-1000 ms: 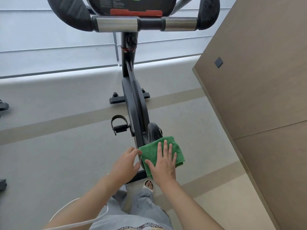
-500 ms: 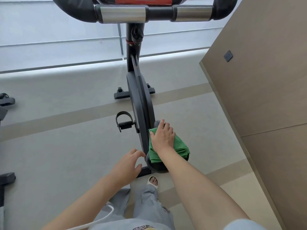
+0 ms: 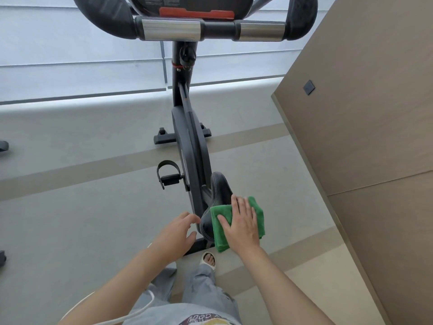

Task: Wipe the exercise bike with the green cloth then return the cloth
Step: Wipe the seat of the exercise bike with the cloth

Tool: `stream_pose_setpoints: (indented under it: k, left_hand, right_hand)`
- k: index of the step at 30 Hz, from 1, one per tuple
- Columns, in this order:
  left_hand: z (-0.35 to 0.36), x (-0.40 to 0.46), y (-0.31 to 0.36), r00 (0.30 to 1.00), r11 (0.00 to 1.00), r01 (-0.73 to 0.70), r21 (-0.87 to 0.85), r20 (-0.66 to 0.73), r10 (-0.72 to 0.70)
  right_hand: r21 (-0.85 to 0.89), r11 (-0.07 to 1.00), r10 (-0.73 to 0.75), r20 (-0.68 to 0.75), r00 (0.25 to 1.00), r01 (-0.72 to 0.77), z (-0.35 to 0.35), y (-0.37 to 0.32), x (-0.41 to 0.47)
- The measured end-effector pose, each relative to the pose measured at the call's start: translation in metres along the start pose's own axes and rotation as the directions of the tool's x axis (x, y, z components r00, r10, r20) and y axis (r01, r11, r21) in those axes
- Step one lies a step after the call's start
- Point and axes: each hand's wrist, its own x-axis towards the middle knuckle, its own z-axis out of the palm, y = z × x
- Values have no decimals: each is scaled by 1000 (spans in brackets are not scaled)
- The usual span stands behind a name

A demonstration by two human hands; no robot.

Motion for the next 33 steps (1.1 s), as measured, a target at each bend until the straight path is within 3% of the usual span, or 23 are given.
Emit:
stream_pose_setpoints:
  k: [6,9,11,14,17,19,25,30,33]
  left_hand:
    - [-7,8,8,1000,1000,-11,-19,-10,11]
    - [-9,9,10,1000,999,-21,-28,-21,20]
    - [-9,9,11,999,999,-20,-35,-30,18]
    - [-9,9,13,1000,1000,-16,-22,-20,16]
    - [-9,10,15,1000,1000,-16,-24,-10,16]
    - [-7,11,16,1000,1000,-17,-23,-5,16]
    - [-4,15,18,999,999,-29,-20,28,30]
    - [-5,20,16,999,999,-24,-35,34,25]
    - [-7,21,15,999,999,-6,-33,39,7]
  right_hand:
    - [46,994,101,-110,989,-96,-30,-3,32]
    - [395,894,271,-99,958,-212,-42,-14,55]
    - [497,816,368,-50,928,-297,-44,-20,67]
    - [308,905,314,-15,949,-294,-39,-21,66]
    - [141,990,30,-25,999,-26,-30,-11,39]
    - [23,998,-52,-54,997,53,-20,-3,18]
    - [-49,997,54,-240,969,-67,-14,5,-17]
    - [-108,991,-94,-146,985,79,-7,-5,-21]
    - [-101,995,-44,-188,981,25,-3,-10,-4]
